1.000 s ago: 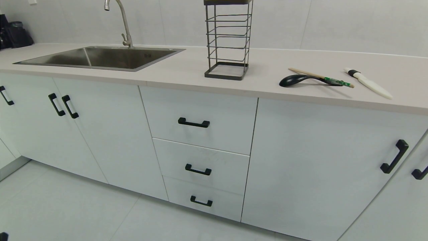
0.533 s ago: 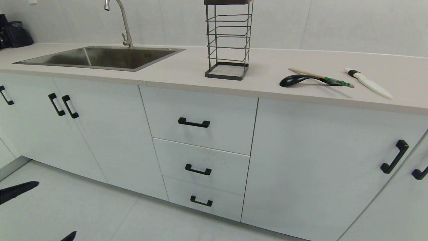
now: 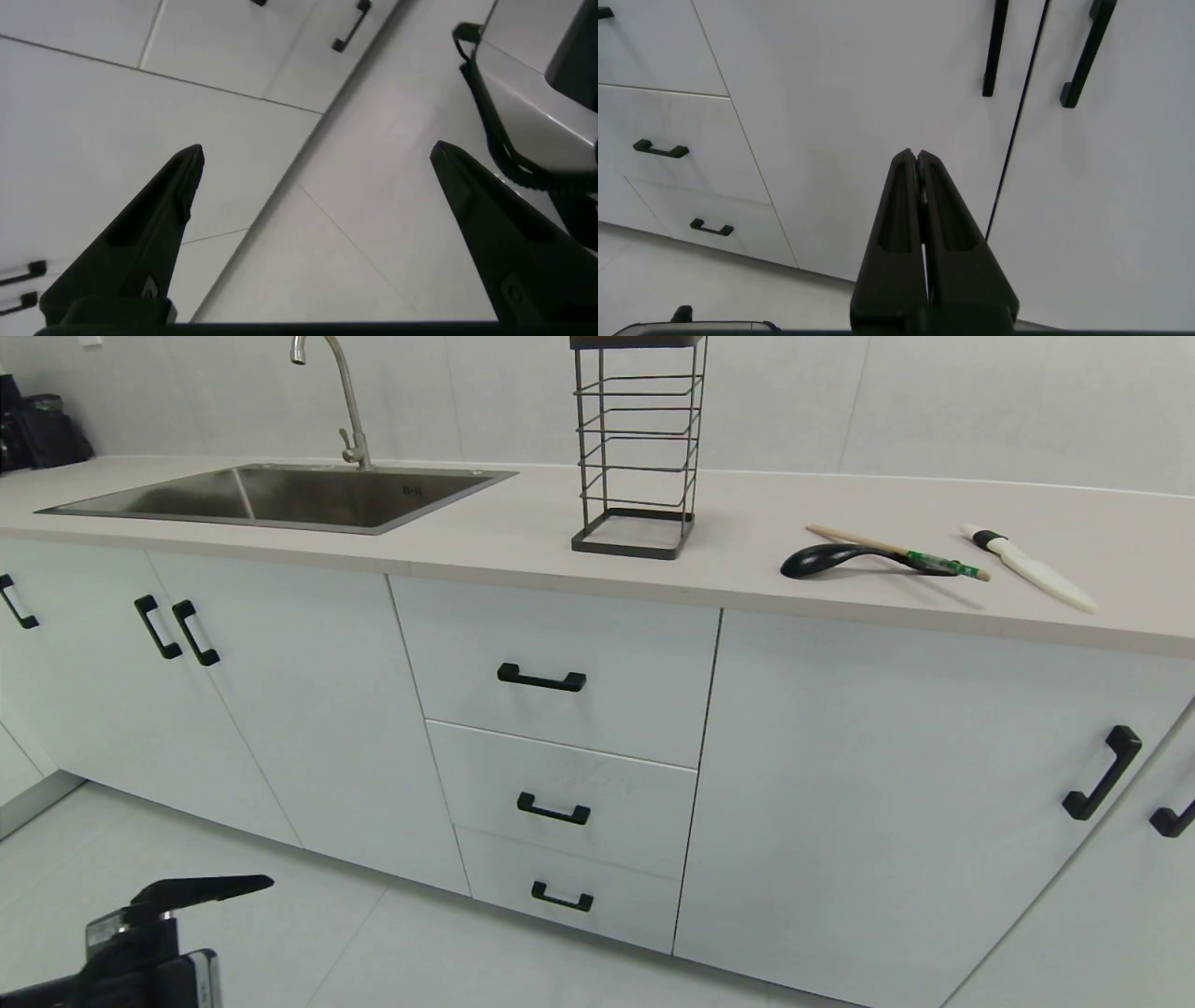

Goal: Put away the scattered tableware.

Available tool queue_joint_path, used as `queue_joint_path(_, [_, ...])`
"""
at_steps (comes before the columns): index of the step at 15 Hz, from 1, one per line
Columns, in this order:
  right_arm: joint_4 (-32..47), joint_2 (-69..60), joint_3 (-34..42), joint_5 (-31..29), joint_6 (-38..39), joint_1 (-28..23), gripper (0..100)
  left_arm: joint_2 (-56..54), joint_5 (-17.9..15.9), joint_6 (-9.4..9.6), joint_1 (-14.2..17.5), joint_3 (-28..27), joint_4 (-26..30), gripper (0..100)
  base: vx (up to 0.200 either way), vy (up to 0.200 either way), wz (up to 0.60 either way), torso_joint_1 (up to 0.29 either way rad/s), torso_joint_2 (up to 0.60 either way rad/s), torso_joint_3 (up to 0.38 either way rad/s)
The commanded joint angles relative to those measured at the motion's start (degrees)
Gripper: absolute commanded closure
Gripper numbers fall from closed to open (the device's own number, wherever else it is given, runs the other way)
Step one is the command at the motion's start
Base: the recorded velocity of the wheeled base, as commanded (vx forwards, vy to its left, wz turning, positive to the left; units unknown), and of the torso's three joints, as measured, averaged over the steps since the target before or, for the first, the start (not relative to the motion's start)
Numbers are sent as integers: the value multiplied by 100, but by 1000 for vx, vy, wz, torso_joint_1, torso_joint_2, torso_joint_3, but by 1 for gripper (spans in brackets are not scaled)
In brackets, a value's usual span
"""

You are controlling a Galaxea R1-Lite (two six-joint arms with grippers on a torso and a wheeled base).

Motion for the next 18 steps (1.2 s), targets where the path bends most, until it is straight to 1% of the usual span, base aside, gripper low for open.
queue_joint_path(1, [2, 7, 1, 2, -1, 1, 100, 963, 240, 206, -342, 7, -106, 0, 0, 0, 0, 0, 0, 0])
queue_joint_path(2, [2, 7, 1, 2, -1, 1, 100, 1183, 354, 355, -439, -2, -185, 0, 0, 0, 0, 0, 0, 0])
queue_joint_path(3, [2, 7, 1, 2, -1, 1, 100, 1253, 433, 399, -439, -29, -255, 0, 0, 0, 0, 0, 0, 0])
queue_joint_path(4, [2, 7, 1, 2, -1, 1, 100, 1332, 627, 355, -413, -46, -466, 0, 0, 0, 0, 0, 0, 0])
queue_joint_path(5, [2, 7, 1, 2, -1, 1, 100, 1420, 697, 355, -378, -46, -580, 0, 0, 0, 0, 0, 0, 0])
queue_joint_path(7, [2, 7, 1, 2, -1, 1, 100, 1658, 759, 364, -413, -55, -756, 0, 0, 0, 0, 0, 0, 0])
queue_joint_path(8, [2, 7, 1, 2, -1, 1, 100, 1895, 873, 382, -448, -46, -976, 0, 0, 0, 0, 0, 0, 0])
queue_joint_path(10, [2, 7, 1, 2, -1, 1, 100, 2326, 934, 382, -448, -46, -1292, 0, 0, 0, 0, 0, 0, 0])
queue_joint_path(11, [2, 7, 1, 2, -1, 1, 100, 2475, 1040, 391, -448, -55, -1450, 0, 0, 0, 0, 0, 0, 0])
queue_joint_path(13, [2, 7, 1, 2, -1, 1, 100, 2686, 1418, 408, -457, -55, -1802, 0, 0, 0, 0, 0, 0, 0])
queue_joint_path(14, [2, 7, 1, 2, -1, 1, 100, 2756, 1488, 408, -518, -64, -1916, 0, 0, 0, 0, 0, 0, 0])
queue_joint_path(16, [2, 7, 1, 2, -1, 1, 100, 2958, 1497, 417, -659, -64, -2153, 0, 0, 0, 0, 0, 0, 0])
queue_joint_path(18, [2, 7, 1, 2, -1, 1, 100, 3064, 1506, 408, -817, -72, -2232, 0, 0, 0, 0, 0, 0, 0])
